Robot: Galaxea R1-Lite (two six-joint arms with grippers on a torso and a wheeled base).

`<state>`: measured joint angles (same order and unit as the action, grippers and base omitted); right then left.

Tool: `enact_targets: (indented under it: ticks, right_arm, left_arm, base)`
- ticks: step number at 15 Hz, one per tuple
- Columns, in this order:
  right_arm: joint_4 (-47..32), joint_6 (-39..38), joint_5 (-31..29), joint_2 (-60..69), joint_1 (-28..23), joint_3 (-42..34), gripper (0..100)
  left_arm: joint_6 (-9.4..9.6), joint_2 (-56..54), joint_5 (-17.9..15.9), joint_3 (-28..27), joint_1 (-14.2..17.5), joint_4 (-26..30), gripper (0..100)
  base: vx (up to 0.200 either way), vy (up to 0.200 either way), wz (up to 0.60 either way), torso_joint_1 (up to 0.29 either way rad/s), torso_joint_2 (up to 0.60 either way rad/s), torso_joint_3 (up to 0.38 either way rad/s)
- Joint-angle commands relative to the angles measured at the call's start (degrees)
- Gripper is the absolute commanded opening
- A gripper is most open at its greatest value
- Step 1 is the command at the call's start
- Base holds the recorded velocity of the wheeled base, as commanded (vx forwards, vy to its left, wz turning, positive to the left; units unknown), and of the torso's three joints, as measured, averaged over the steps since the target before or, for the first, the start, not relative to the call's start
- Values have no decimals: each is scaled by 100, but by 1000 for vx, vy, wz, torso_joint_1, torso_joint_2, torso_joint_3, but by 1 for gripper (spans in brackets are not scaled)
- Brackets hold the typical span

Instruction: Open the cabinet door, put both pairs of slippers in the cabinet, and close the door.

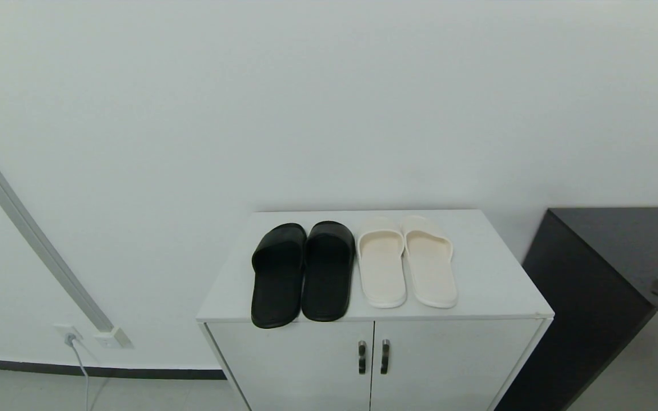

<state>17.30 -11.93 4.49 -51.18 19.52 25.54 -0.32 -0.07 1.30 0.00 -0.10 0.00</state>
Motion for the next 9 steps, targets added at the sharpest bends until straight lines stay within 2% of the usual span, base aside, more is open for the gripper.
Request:
enact_targets:
  ticks: [1,3,7,9]
  right_arm:
    - [1153,-239,-844,-1791,1248,74,100]
    - [1601,-239,-1354,-2441,1625,223,100]
    - [1636,-380,-1846,-3285,2162,716,100]
    - [1759,-626,-2338,-4058,2416,1261,100]
  left_arm:
    - [-3,7,-7,0,1,0,0]
    - [5,7,-7,0,1,0,0]
    - [49,7,-43,0,1,0,0]
    - [49,7,-43,0,1,0,0]
  base:
    - [0,0,0,0,0,0]
    - [0,0,0,0,0,0]
    - [0,0,0,0,0,0]
    - [0,0,0,0,0,0]
